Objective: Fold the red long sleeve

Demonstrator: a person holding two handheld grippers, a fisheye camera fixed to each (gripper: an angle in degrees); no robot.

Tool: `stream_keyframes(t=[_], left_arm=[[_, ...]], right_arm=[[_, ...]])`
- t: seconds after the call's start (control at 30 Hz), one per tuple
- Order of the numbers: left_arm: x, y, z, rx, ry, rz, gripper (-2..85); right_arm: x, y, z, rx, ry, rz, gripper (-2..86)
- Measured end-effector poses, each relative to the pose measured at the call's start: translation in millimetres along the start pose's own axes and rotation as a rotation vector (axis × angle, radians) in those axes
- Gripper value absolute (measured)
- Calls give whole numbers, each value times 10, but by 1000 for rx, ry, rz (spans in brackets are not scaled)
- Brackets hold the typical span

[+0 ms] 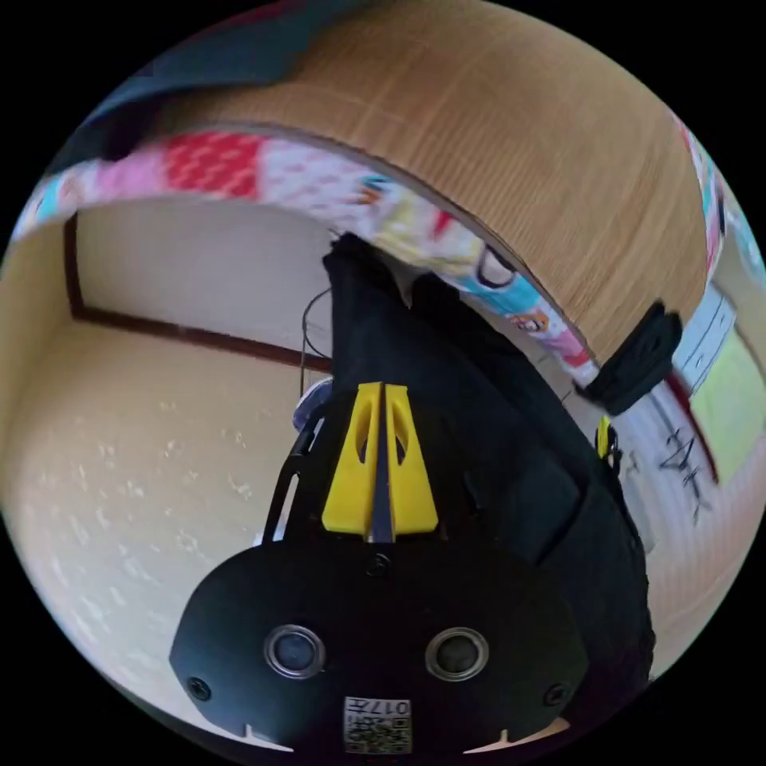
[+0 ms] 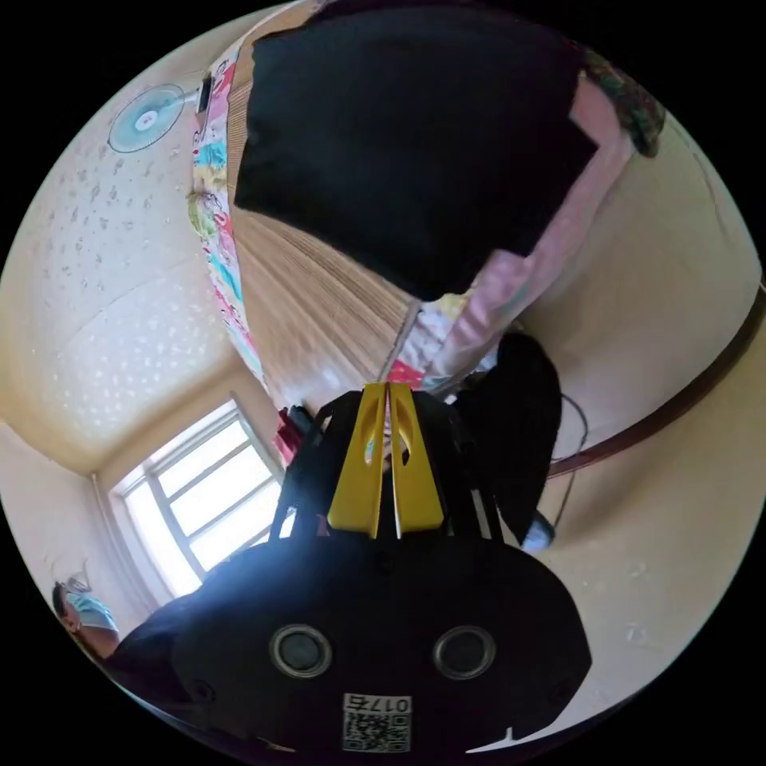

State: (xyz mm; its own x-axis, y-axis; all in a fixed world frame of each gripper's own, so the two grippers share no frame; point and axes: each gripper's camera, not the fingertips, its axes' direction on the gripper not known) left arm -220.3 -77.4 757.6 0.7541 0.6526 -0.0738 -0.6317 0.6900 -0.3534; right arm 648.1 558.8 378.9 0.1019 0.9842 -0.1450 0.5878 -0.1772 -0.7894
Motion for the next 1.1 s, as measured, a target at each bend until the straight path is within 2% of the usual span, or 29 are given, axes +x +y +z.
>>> stream_keyframes(t=[0.13, 0.23, 0.37, 0.5, 0.67, 0.8, 0.97, 1.07, 1.1], left_arm=[[-474, 598, -240, 281, 158, -86, 50], [-402, 732, -381, 464, 246, -51, 78], [-98, 713, -850, 698, 260, 66, 93], [269, 518, -1468, 859, 165, 196, 109], [490, 251, -1822, 880, 21, 275, 127], [310, -118, -1641, 715, -78, 208, 126], [65, -114, -1427, 735, -103, 202, 68], [-160, 4, -1521, 744, 67, 249, 23], [-275, 107, -1607, 766, 211, 343, 12]], right_arm=[[-731, -185, 481, -98, -152, -147, 3], [-1435, -191, 700, -161, -133, -311, 2], [-2108, 0, 898, -181, -119, -454, 3], [-2343, 188, 1051, -176, -130, -505, 3], [-2320, 472, 1158, -171, -180, -498, 3], [-2148, 685, 1036, -138, -163, -481, 3], [-1624, 908, 781, -59, -168, -354, 3], [-1403, 1052, 648, 19, -224, -316, 3], [-1379, 1078, 629, 29, -235, -318, 3]])
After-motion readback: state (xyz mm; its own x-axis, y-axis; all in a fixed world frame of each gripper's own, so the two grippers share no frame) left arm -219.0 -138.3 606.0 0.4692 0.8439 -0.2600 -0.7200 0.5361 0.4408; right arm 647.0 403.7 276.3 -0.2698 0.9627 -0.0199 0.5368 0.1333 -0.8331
